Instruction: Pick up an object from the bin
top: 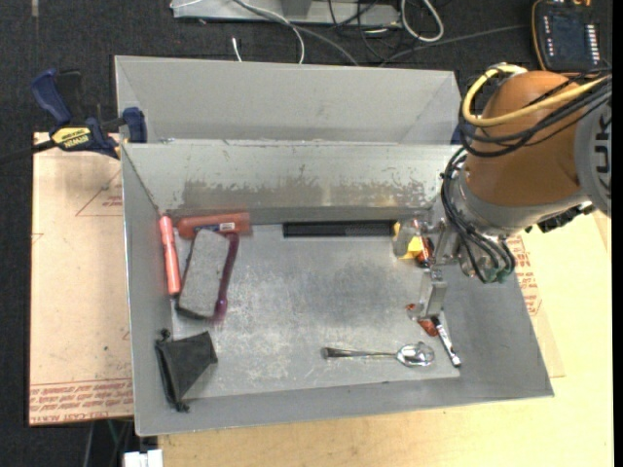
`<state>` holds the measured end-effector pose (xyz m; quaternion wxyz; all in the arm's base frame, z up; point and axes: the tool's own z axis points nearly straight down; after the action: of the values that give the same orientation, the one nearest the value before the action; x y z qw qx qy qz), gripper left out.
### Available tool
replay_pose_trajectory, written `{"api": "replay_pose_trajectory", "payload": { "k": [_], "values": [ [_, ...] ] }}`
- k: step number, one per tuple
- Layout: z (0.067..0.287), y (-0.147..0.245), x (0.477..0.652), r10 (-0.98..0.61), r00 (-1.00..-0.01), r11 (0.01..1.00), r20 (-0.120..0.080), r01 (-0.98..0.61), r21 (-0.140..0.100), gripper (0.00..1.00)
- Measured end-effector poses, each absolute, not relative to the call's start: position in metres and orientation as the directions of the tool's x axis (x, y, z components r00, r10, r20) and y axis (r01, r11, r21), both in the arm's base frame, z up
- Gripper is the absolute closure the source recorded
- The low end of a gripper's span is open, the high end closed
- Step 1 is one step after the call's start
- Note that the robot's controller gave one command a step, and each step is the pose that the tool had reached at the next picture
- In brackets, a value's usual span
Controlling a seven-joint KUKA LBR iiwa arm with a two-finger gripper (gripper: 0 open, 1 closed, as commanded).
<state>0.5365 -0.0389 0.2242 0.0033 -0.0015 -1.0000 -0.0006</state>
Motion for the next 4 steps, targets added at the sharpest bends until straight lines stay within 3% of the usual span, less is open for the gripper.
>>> {"api": "replay_pose_trajectory", "payload": {
  "k": [1,2,3,4],
  "values": [
    [0.229,-0.039,0.538,0.001,-1.0,1.0,-0.001,0.001,0.0,0.0],
    [0.159,-0.022,0.483,-0.008,-1.0,1.0,0.001,-0.008,0.002,0.0],
    [0.159,-0.011,0.481,-0.273,-0.962,0.962,-0.012,-0.273,-0.003,0.0],
    [0.126,-0.023,0.482,-0.138,-0.99,0.99,0.001,-0.138,0.003,0.0]
  ]
}}
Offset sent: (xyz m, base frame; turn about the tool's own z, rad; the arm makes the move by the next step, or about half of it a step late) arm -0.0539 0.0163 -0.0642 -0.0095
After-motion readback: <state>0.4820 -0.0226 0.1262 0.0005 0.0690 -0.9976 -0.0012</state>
